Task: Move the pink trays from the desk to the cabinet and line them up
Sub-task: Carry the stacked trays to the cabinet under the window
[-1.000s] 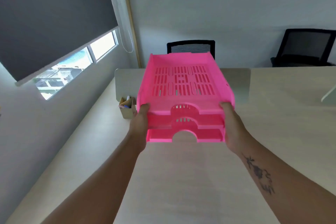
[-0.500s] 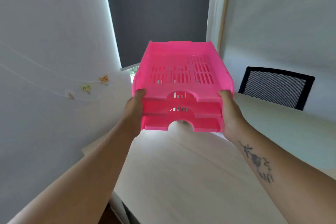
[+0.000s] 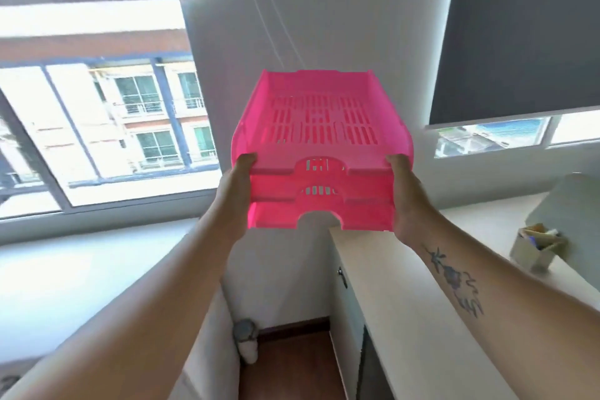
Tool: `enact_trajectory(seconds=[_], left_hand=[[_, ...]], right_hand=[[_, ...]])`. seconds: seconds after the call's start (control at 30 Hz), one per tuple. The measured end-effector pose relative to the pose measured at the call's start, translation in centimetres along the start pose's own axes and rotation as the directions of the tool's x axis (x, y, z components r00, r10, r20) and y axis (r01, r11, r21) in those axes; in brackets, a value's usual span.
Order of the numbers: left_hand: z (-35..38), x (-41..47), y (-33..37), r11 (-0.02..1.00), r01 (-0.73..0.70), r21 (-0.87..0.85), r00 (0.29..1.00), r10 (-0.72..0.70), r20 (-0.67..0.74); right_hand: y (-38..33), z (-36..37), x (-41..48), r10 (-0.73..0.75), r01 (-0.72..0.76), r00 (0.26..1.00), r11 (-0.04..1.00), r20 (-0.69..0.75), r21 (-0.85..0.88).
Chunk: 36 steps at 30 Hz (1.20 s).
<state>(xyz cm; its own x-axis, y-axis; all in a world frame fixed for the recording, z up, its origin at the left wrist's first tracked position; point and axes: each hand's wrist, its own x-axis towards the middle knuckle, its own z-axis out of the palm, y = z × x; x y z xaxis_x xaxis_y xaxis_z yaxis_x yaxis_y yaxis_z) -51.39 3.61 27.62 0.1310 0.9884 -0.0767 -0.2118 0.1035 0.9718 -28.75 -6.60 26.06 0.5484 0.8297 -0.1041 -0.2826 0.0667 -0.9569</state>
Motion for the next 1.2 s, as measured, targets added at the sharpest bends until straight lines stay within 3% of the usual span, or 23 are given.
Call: enact_trajectory(seconds=[0.23, 0.47, 0.77, 0.97, 1.2], left_hand=[[-13.1, -3.4, 2.9, 0.993, -0.113, -0.032, 0.984, 0.108, -0.139], [-23.7, -8.8, 4.8, 0.985, -0.157, 0.074, 0.918, 0.173, -0.356], [-35.5, -12.0, 5.2, 0.987, -0.116, 0.111, 0.838, 0.157, -0.523], [-44.6, -9.2, 4.7, 0.996, -0.061, 0.072, 0.836, 0.090, -0.541], [-54.8, -3.0, 4.0, 0.998, 0.026, 0.058, 0.910, 0.000, -0.416]], right_hand=[[3.5, 12.7, -2.0, 0.077, -0.073, 0.964, 0.997, 0.255, -0.024], [6.2, 22.5, -5.9, 0.119, -0.099, 0.847, 0.993, 0.518, -0.066], [11.2, 32.6, -11.0, 0.183, -0.158, 0.719, 0.982, 0.670, -0.099], [16.6, 39.6, -12.9, 0.190, -0.163, 0.765, 0.982, 0.615, -0.100], [23.5, 47.7, -14.5, 0.190, -0.187, 0.874, 0.981, 0.447, -0.053]])
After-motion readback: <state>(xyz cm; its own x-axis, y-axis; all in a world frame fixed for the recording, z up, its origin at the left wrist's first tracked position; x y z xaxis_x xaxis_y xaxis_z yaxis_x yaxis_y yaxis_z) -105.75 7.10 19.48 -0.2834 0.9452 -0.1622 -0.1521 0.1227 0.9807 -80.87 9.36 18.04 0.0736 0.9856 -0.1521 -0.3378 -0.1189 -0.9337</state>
